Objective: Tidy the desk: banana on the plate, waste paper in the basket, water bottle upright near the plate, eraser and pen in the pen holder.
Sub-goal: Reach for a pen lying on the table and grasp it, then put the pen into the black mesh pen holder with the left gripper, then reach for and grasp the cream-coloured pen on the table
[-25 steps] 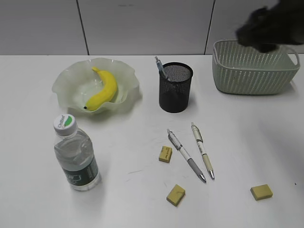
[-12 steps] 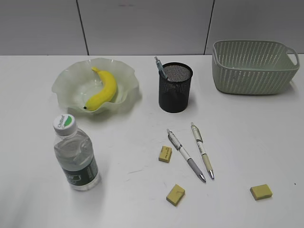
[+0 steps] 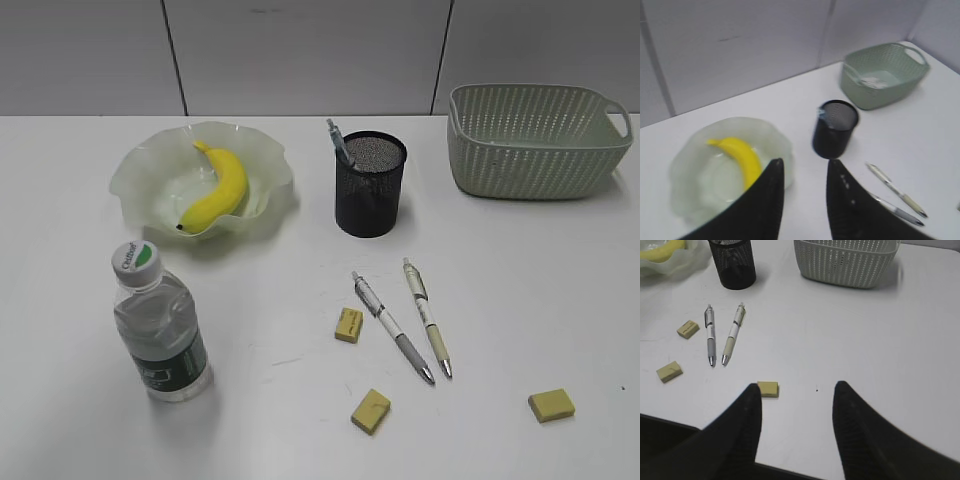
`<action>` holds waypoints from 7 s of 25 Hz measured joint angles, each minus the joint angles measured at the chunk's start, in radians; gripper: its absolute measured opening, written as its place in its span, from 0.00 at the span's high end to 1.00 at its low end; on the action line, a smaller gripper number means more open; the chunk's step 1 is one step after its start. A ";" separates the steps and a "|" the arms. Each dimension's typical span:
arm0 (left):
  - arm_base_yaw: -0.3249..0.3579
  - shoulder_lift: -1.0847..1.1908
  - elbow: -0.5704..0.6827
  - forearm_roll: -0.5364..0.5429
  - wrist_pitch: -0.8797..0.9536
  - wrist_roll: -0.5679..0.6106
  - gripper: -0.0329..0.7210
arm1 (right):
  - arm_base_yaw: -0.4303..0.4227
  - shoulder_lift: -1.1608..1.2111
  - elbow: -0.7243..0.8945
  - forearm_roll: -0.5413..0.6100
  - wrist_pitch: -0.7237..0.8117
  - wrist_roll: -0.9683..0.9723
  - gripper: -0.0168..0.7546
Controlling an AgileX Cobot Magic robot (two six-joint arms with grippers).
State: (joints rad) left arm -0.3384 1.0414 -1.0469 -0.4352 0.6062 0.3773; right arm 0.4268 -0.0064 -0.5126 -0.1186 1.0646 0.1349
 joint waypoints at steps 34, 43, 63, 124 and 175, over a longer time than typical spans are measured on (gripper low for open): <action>-0.562 1.275 -0.727 0.626 0.231 -1.417 0.42 | 0.000 0.000 0.002 -0.011 -0.020 0.001 0.59; -0.562 1.308 -0.734 0.636 0.234 -1.471 0.66 | 0.000 0.000 0.002 -0.011 -0.020 0.001 0.59; -0.543 1.017 -0.735 1.263 -0.314 -1.489 0.78 | 0.000 0.000 0.002 -0.012 -0.020 0.002 0.59; -0.433 -0.825 0.472 0.605 0.384 -0.692 0.20 | 0.000 0.000 0.002 -0.015 -0.020 0.002 0.66; 0.187 -1.047 0.507 0.673 0.463 -0.654 0.21 | 0.020 2.053 -0.713 0.280 -0.420 -0.046 0.81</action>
State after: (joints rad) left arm -0.1513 -0.0060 -0.5396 0.2376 1.0695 -0.2768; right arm 0.4466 2.0461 -1.2259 0.1612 0.6449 0.0888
